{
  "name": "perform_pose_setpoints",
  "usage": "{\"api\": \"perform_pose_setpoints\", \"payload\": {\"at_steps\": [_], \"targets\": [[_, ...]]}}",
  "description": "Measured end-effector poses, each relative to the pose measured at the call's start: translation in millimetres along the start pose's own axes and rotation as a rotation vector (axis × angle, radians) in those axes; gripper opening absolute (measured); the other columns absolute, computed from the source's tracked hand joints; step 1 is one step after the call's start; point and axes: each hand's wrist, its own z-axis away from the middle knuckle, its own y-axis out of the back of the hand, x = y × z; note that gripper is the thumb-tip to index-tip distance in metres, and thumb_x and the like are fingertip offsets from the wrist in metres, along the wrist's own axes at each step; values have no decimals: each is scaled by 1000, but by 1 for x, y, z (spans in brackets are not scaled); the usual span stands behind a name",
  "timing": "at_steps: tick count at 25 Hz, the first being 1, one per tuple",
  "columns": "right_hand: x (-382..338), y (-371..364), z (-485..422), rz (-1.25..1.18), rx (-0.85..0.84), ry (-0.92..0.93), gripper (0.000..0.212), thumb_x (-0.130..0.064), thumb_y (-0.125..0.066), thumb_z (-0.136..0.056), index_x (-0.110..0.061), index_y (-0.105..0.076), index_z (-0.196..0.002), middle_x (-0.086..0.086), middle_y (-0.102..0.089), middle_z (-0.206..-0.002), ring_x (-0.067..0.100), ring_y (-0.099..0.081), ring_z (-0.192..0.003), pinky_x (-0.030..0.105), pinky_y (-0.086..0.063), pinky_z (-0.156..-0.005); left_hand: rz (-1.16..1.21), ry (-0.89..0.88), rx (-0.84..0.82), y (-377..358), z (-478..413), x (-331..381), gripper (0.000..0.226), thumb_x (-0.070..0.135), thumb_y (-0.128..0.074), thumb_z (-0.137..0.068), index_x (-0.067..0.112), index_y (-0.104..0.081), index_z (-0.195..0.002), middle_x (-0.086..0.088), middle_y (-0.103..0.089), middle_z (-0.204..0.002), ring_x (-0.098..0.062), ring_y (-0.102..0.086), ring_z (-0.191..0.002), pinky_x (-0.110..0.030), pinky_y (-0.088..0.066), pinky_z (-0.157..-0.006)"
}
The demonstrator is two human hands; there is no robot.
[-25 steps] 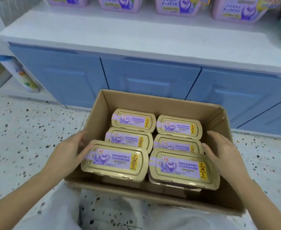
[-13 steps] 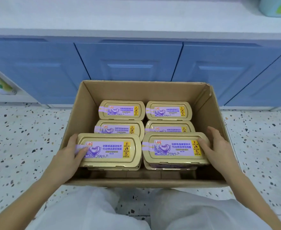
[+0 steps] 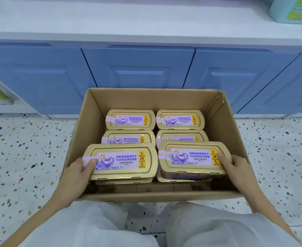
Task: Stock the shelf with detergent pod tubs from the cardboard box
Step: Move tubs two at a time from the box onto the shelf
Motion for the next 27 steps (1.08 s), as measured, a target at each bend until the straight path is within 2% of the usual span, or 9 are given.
{"api": "perform_pose_setpoints", "payload": {"at_steps": [5, 9, 12, 15, 17, 20, 23, 25, 27], "targets": [[-12, 11, -1, -34, 71, 14, 40, -34, -51, -91, -10, -57, -60, 15, -59, -65, 35, -54, -71, 35, -35, -58, 31, -39, 73, 7, 6, 11, 33, 38, -49, -90, 7, -61, -87, -9, -64, -76, -31, -63, -62, -37, -49, -60], [-50, 34, -10, -74, 121, 91, 43, -33, -53, -91, -1, -61, -63, 24, -63, -69, 40, -57, -74, 34, -35, -58, 27, -103, 171, 37, 4, 41, 36, 52, -39, -73, 22, -58, -76, -10, -63, -72, -39, -58, -77, -40, -44, -67], [-95, 60, -23, -103, 186, 166, 49, -33, -53, -90, 12, -61, -71, 32, -62, -73, 42, -57, -76, 37, -34, -60, 53, -160, 261, 65, -13, 72, 50, 53, -38, -73, 9, -61, -74, -13, -63, -68, -39, -58, -73, -42, -47, -67], [-143, 87, -33, -130, 239, 229, 48, -34, -52, -90, 10, -61, -70, 24, -59, -66, 35, -54, -66, 35, -36, -59, 97, -209, 341, 95, -35, 110, 57, 52, -39, -73, 1, -64, -77, -22, -64, -70, -40, -62, -67, -45, -47, -70], [-174, 106, -42, -154, 247, 257, 47, -36, -52, -87, 8, -63, -73, 21, -63, -67, 31, -58, -62, 35, -44, -61, 157, -236, 389, 117, -48, 139, 54, 50, -43, -75, 0, -62, -72, -24, -64, -70, -38, -63, -64, -42, -48, -66], [-213, 131, -59, -227, 281, 296, 50, -44, -54, -75, 4, -64, -69, 28, -67, -77, 40, -66, -75, 54, -54, -79, 228, -311, 433, 147, -61, 184, 40, 41, -50, -82, 8, -61, -64, -16, -67, -64, -27, -61, -51, -30, -43, -51], [-250, 153, -75, -269, 299, 335, 36, -37, -57, -79, -7, -57, -59, 23, -61, -72, 36, -63, -62, 55, -56, -72, 328, -367, 425, 176, -81, 223, 29, 33, -52, -84, 16, -58, -61, 12, -58, -34, -4, -56, -32, -15, -41, -34], [-273, 164, -83, -286, 298, 350, 33, -33, -59, -81, -8, -53, -60, 23, -60, -74, 32, -62, -53, 53, -57, -63, 375, -383, 399, 192, -95, 242, 25, 34, -53, -81, 16, -62, -66, 14, -57, -34, -3, -58, -33, -13, -40, -31], [-292, 170, -94, -309, 288, 358, 30, -33, -59, -81, -8, -53, -65, 23, -62, -84, 34, -62, -59, 55, -57, -66, 432, -382, 378, 204, -109, 256, 24, 32, -54, -80, 14, -61, -66, 10, -58, -34, -6, -59, -33, -13, -40, -31]]}}
